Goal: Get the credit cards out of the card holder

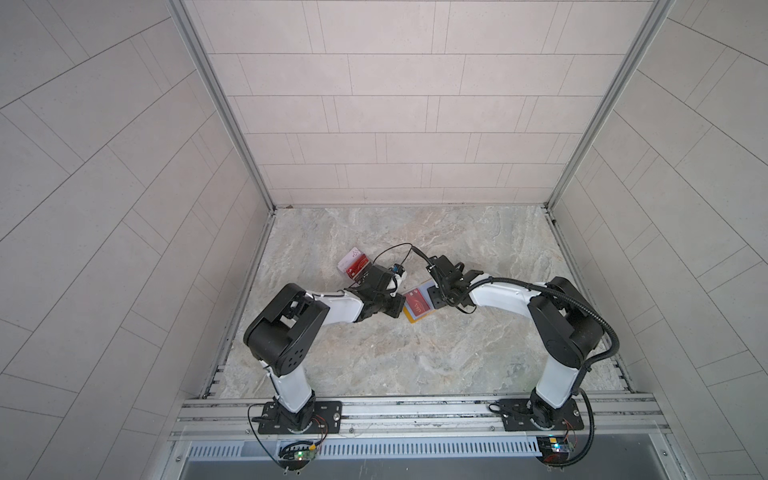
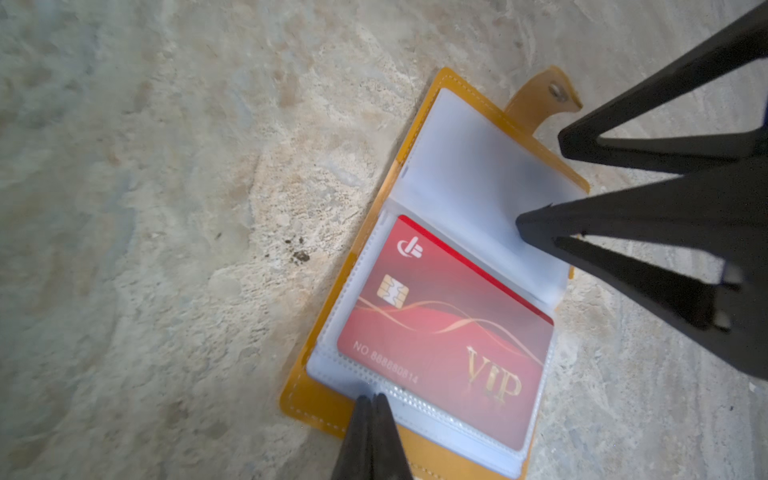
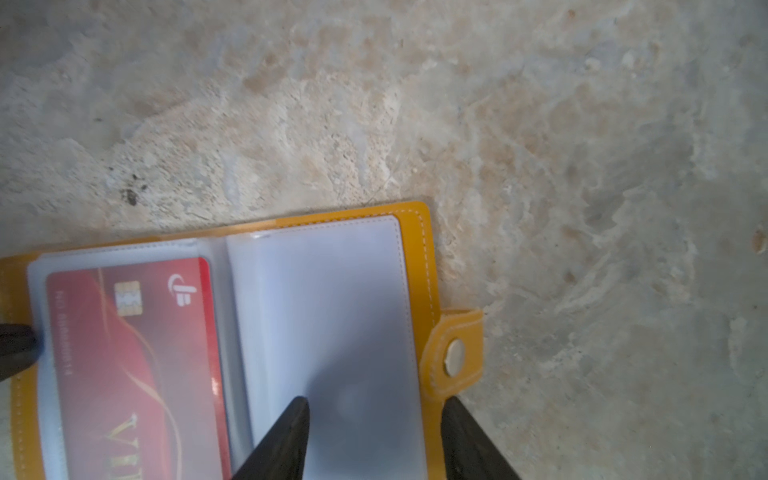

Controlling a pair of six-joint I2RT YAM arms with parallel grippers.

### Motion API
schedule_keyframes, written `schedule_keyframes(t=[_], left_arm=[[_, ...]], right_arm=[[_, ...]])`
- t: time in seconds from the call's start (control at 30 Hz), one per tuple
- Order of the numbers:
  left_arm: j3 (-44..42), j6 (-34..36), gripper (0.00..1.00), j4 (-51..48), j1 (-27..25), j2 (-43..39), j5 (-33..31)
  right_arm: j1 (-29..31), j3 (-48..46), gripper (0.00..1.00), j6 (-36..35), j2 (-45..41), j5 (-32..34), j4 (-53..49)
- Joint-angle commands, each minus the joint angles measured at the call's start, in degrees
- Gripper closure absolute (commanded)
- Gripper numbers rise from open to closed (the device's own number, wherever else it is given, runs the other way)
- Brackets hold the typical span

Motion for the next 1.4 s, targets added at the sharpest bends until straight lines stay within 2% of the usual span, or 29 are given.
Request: schedule_keyframes(t=[0.0, 0.3, 0.53, 0.8, 0.97, 1.13, 1.37], left_arm=[[-1.32, -0.19, 1.00, -4.13, -0.26, 0.74, -1.06], [-1.23, -0.35, 1.00, -3.80, -0.26, 0.96, -0.66], [-1.58, 0.34, 1.00, -4.63, -0.26, 0.15, -1.78], [-0.65, 0.78, 1.00, -5.15, -0.26, 0.84, -2.30], [0.00, 1.54, 1.00, -6.00, -0.26, 0.96, -2.84], [0.25, 1.54, 1.00, -6.13, -0.21, 1.01, -2.65], [1.14, 2.68, 1.00, -7.25, -0.20, 1.19, -3.19]], right_arm=[[-0.45, 0.70, 0.46, 1.23, 1.27, 0.61, -1.90], [-1.24, -1.88, 0.46, 2.57, 0.88, -9.28, -0.99], [-1.21, -5.38, 0.50, 4.02, -3.25, -12.18, -0.98], [-1.17, -8.51, 0.53, 4.71, -5.43, -20.00, -0.42], [-1.20, -10.46, 0.55, 5.38, -6.84, -22.36, -0.28], [-1.11, -11.64, 0.56, 6.00, -9.98, -21.77, -2.16], [-0.04, -8.55, 0.55, 4.38, -15.09, -12.24, -10.18]])
